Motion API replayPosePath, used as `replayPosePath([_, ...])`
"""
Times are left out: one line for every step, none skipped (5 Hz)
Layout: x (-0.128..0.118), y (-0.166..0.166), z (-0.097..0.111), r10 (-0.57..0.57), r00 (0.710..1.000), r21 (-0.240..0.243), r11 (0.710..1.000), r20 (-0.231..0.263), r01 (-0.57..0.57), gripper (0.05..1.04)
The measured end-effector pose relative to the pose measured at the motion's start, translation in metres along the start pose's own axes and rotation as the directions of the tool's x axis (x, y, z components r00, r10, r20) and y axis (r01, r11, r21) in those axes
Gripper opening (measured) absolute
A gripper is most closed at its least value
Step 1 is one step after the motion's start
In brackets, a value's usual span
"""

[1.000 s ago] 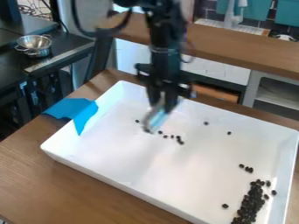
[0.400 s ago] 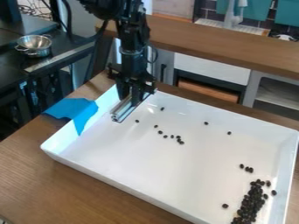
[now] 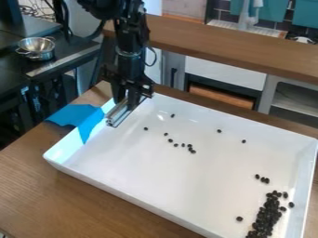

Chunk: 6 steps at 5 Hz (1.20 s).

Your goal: Sweep into pile

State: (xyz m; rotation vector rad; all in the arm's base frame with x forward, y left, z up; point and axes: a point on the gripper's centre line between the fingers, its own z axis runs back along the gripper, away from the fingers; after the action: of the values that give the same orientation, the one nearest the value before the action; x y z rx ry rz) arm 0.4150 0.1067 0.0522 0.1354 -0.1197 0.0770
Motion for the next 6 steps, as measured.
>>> replayPosePath([-0.001, 0.004, -0.015, 0.022, 1.0, 0.037, 0.999, -0.017, -0.021, 0.351])
replayPosePath([-0.001, 0.008, -0.029, 0.036, 0.999, 0.077, 0.996, -0.02, -0.035, 0.351])
replayPosePath([0.002, 0.005, -0.041, 0.037, 0.999, 0.111, 0.993, -0.011, -0.035, 0.351])
replayPosePath([0.002, -0.005, -0.048, 0.025, 1.0, 0.129, 0.991, -0.017, -0.022, 0.351])
replayPosePath([0.006, -0.008, -0.047, 0.043, 0.999, 0.119, 0.992, -0.022, -0.04, 0.351])
replayPosePath([0.009, -0.019, -0.048, 0.032, 0.999, 0.115, 0.993, -0.031, -0.028, 0.351])
